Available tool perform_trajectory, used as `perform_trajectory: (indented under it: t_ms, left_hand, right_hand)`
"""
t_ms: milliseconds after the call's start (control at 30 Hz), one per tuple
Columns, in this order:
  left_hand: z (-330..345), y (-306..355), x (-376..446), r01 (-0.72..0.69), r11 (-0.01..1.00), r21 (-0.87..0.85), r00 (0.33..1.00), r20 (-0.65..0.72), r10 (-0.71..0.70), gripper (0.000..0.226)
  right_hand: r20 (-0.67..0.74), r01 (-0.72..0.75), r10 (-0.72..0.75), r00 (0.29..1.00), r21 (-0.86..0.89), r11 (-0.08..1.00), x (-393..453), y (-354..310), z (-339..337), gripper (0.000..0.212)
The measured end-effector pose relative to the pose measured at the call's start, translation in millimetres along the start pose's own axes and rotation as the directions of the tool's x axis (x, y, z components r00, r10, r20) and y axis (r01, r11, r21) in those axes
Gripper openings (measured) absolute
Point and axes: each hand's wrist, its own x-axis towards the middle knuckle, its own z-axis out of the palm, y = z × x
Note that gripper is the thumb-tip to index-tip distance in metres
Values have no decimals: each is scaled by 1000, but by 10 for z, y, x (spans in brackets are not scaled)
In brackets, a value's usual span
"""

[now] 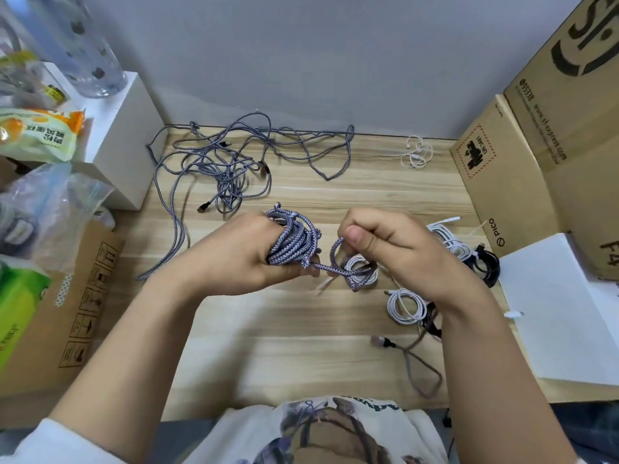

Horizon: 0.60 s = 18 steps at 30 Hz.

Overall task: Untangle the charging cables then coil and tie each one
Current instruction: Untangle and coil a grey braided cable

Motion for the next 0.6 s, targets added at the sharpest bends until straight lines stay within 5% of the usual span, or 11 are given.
perform_trajectory:
  t_ms: [133, 233, 300, 367, 467, 600]
  left_hand:
    - [-1, 17, 0, -3, 1000, -25, 997, -77, 1, 15]
    - [-3, 121, 13, -12, 991, -133, 990, -139, -6, 18]
    - [-3, 203, 40, -49, 978, -203, 981, -195, 9, 15]
    - [6, 236, 54, -90, 959, -268, 956, -292, 8, 8]
    - [3, 214, 53, -42, 917, -397, 901, -411, -137, 8]
    - [75, 60, 55, 146, 953, -266, 838, -479, -262, 9]
  right_hand:
    - [-7, -123, 147, 989, 505, 854, -45, 23, -9, 22]
    - [130, -234, 230, 965, 821, 521, -57, 93, 48, 19]
    - [277, -297, 111, 955, 911, 285, -44, 182, 164, 18]
    - [374, -355, -75, 925, 917, 183, -23, 235, 299, 17]
    - [410, -378, -42, 911, 872, 310, -37, 217, 453, 20]
    - [319, -309, 85, 944, 766, 564, -119, -44, 467, 21]
